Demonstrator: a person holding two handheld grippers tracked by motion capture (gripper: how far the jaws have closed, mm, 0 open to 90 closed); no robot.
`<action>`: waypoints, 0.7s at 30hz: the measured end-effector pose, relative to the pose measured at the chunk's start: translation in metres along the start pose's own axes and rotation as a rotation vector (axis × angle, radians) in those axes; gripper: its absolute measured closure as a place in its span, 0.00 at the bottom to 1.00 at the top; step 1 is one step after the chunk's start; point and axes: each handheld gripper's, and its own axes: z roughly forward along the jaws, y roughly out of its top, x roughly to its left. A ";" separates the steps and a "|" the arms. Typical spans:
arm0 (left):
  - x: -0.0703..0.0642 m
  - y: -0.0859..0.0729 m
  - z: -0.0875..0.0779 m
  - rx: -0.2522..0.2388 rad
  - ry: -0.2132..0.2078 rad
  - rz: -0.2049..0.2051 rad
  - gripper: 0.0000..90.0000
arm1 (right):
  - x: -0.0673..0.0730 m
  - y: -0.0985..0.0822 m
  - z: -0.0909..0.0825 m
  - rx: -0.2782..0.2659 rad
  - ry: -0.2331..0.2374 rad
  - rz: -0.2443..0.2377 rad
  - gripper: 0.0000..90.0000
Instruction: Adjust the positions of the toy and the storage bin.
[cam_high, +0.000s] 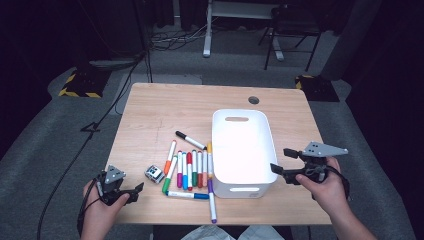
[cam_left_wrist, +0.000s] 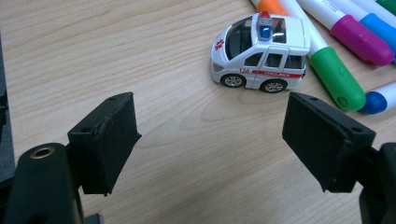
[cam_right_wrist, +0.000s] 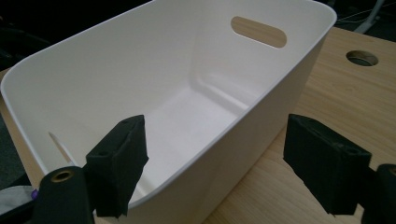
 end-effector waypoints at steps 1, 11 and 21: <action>-0.001 0.002 0.001 0.001 0.000 0.013 0.21 | -0.001 -0.001 -0.003 -0.001 -0.009 -0.003 0.26; -0.010 0.016 0.005 -0.005 -0.029 0.050 0.21 | -0.024 -0.020 -0.025 0.014 -0.087 -0.006 0.29; -0.017 0.037 0.013 -0.027 -0.060 0.076 0.21 | -0.039 -0.064 -0.007 0.091 -0.143 0.031 0.31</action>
